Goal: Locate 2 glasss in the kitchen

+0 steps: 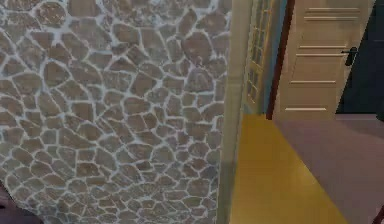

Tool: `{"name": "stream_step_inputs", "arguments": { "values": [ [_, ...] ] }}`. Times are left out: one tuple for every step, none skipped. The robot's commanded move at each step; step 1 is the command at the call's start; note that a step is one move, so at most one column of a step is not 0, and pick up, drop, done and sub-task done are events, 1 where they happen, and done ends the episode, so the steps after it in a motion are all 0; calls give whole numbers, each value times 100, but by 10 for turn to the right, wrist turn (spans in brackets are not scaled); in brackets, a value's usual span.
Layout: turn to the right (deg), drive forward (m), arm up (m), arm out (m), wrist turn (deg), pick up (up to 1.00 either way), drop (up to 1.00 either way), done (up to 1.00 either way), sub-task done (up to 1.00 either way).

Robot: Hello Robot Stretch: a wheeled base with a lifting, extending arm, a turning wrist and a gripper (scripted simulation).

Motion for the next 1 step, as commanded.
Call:
{"name": "stream_step_inputs", "arguments": {
  "values": [
    [450,0,0,0,0,0,0,0,0]
  ]
}}
